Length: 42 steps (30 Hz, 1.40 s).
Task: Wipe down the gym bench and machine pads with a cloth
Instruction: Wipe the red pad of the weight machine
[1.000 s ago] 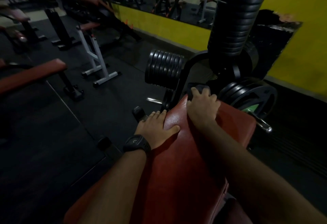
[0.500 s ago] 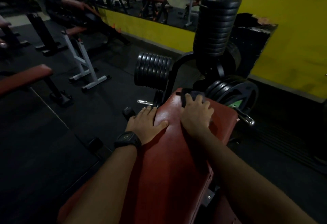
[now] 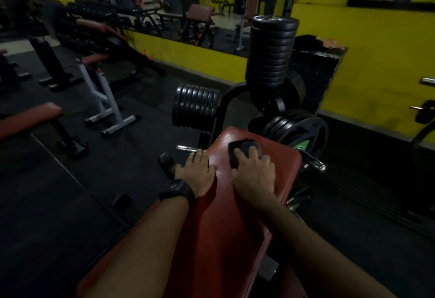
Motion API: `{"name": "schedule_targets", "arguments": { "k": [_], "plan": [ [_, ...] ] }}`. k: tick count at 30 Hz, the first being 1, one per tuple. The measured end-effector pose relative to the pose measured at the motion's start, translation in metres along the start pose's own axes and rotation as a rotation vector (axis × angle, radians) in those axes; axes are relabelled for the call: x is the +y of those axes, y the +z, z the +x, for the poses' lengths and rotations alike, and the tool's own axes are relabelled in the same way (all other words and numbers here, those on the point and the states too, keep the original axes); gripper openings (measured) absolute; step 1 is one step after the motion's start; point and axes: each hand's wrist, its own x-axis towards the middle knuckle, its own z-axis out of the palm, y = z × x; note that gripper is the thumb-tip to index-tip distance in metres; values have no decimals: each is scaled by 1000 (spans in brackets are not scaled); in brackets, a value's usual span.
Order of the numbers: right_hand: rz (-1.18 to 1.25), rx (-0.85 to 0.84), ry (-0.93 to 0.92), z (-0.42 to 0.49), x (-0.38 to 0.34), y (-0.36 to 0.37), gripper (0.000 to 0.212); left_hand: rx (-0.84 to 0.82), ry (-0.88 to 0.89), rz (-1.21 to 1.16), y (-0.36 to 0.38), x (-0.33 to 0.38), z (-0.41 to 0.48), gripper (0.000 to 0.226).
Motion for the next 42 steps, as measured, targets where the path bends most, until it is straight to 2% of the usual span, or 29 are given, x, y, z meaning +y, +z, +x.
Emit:
{"name": "schedule_targets", "arguments": {
  "k": [2, 4, 7, 10, 12, 15, 17, 19, 21, 23, 26, 28, 31, 33, 35, 40, 42],
  "plan": [
    [-36, 4, -136, -3, -7, 3, 55, 22, 25, 28, 3, 4, 5, 67],
    [-29, -28, -174, 11, -2, 3, 57, 6, 19, 23, 3, 4, 8, 77],
    [-60, -78, -57, 33, 22, 2, 58, -40, 3, 3, 0, 7, 11, 90],
    [-43, -15, 114, 30, 35, 1, 56, -36, 1, -27, 0, 9, 11, 96],
    [-34, 18, 140, 13, 27, 2, 54, -15, 4, -33, 0, 10, 13, 96],
    [-37, 43, -4, -8, 8, 6, 52, -33, 20, -4, -2, 10, 21, 98],
    [-17, 32, -116, 1, 9, 5, 52, -42, 36, 23, -3, 10, 24, 99],
    [-21, -4, -148, 22, 20, 3, 54, -30, 41, 13, -2, 11, 26, 102],
    [-66, -15, -86, 41, 36, 2, 59, -15, 39, -7, -2, 12, 25, 105],
    [-58, -21, 57, 50, 48, 2, 62, -17, 40, -8, -3, 12, 23, 106],
    [-59, -7, 175, 36, 42, 4, 60, -2, 50, -15, -2, 13, 24, 106],
    [-51, 14, 131, 20, 22, 6, 56, 16, 61, -3, -1, 11, 28, 105],
    [-19, 31, -101, 15, 2, 10, 53, 8, 86, 23, 2, 7, 35, 101],
    [-11, 12, -175, 38, 6, 10, 56, 18, 80, 2, 3, 6, 38, 102],
    [-60, -9, -133, 62, 22, 10, 61, 10, 75, -30, 2, 8, 38, 104],
    [-68, 27, 152, 62, 37, 10, 62, 29, 72, -27, -2, 12, 35, 103],
    [-67, 41, 139, 45, 22, 14, 58, 37, 79, -18, -1, 12, 38, 101]
  ]
}}
